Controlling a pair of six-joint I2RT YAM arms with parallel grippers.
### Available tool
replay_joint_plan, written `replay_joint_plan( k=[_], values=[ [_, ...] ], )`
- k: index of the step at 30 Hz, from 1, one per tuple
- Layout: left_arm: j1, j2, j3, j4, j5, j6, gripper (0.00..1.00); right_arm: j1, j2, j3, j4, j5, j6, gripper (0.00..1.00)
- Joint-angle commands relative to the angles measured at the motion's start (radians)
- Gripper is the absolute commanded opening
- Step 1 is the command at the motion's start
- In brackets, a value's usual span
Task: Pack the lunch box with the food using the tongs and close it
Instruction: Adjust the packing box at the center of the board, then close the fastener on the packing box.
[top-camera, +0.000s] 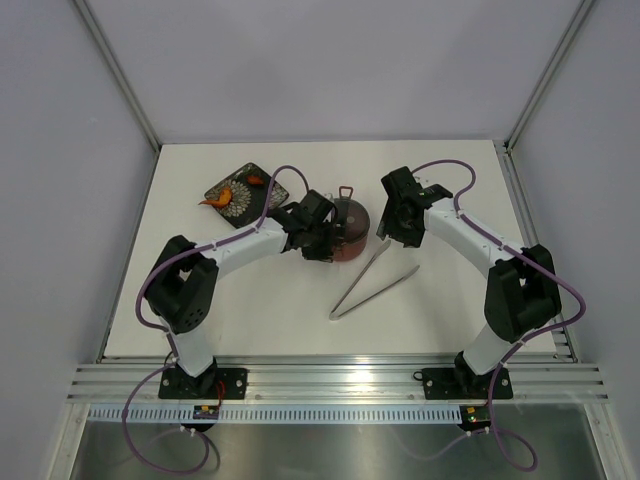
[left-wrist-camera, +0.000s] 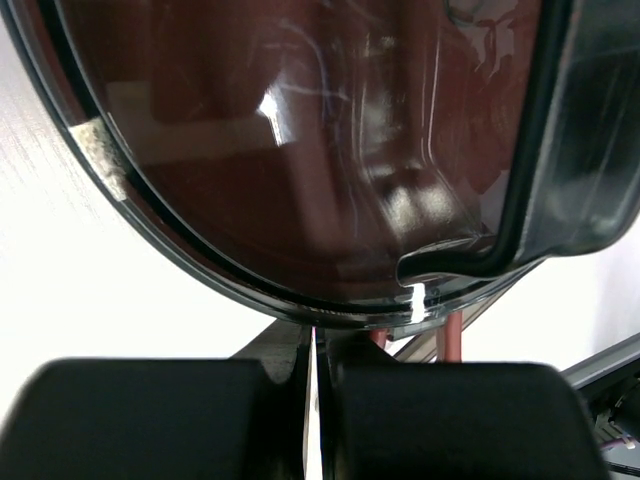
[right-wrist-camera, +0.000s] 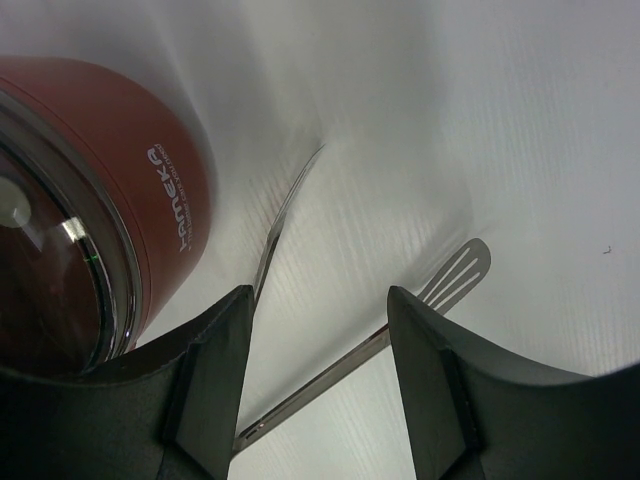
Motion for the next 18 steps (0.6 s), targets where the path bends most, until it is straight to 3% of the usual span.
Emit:
replay_joint_plan(
  k=[1,5,7,8,9,13,18],
  values=[
    [-0.005,-0.028,0.027,-0.013,-0.009,0.007,0.0,-0.006,-0.012,0.011,0.017,-0.013,-0.015,0.63],
    [-0.005,-0.08,-0.004,-0.031,-0.035,0.007,0.0,0.009,-0.094,-0.02,0.051,-0.037,-0.038,0.58],
    [-0.005,-0.123,-0.03,-0.048,-0.051,0.01,0.0,0.048,-0.17,-0.055,0.093,-0.048,-0.057,0.47],
    [-0.005,-0.14,-0.041,-0.056,-0.056,0.012,0.0,0.066,-0.195,-0.067,0.112,-0.056,-0.065,0.41],
    [-0.005,-0.172,-0.065,-0.066,-0.064,0.01,0.0,0.091,-0.236,-0.082,0.129,-0.063,-0.08,0.25],
    [0.003,-0.247,-0.103,-0.094,-0.124,0.006,0.0,0.235,-0.22,-0.046,0.137,-0.065,-0.103,0.0],
    [0.089,-0.339,-0.159,-0.073,-0.081,-0.016,0.0,0.373,-0.114,0.012,0.164,-0.111,-0.183,0.0]
  ],
)
